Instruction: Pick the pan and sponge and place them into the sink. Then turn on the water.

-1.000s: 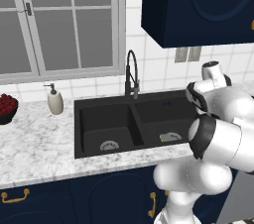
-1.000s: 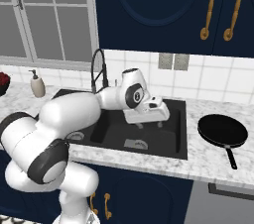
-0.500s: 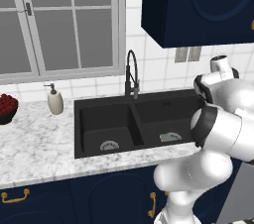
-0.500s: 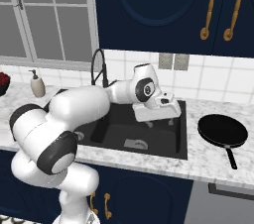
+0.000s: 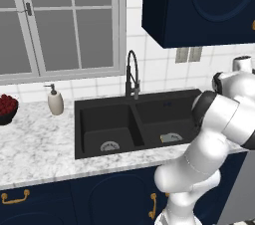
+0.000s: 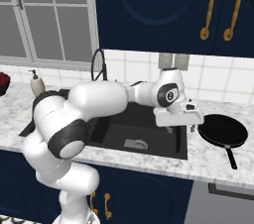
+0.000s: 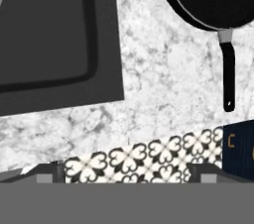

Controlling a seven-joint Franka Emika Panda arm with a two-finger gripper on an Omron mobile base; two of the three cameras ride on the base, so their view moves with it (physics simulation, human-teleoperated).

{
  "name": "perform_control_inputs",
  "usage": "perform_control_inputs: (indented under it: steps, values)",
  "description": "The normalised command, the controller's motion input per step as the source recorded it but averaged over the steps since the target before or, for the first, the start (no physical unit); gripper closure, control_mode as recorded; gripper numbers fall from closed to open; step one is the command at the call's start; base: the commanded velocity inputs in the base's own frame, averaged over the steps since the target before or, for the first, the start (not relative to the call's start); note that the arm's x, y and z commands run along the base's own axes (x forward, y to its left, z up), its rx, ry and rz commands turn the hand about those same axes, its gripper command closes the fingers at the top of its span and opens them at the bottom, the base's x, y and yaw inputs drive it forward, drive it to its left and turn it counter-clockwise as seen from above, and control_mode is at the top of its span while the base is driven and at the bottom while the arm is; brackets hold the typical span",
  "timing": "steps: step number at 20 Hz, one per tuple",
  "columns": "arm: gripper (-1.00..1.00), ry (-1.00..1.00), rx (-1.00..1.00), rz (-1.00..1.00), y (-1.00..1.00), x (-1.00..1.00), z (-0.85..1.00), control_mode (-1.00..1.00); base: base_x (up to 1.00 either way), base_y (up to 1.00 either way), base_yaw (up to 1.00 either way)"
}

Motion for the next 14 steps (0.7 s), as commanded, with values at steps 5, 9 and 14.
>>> perform_control_inputs:
  steps: [5, 9, 14]
  values:
    - [-1.00, 0.00, 0.11, 0.00, -0.41, 0.00, 0.00, -1.00, 0.00, 0.00, 0.00]
    - [-1.00, 0.00, 0.06, 0.00, -0.20, 0.02, -0.02, -1.00, 0.00, 0.00, 0.00]
    - [-1.00, 0.01, 0.01, 0.00, -0.19, 0.00, -0.05, -1.00, 0.00, 0.00, 0.00]
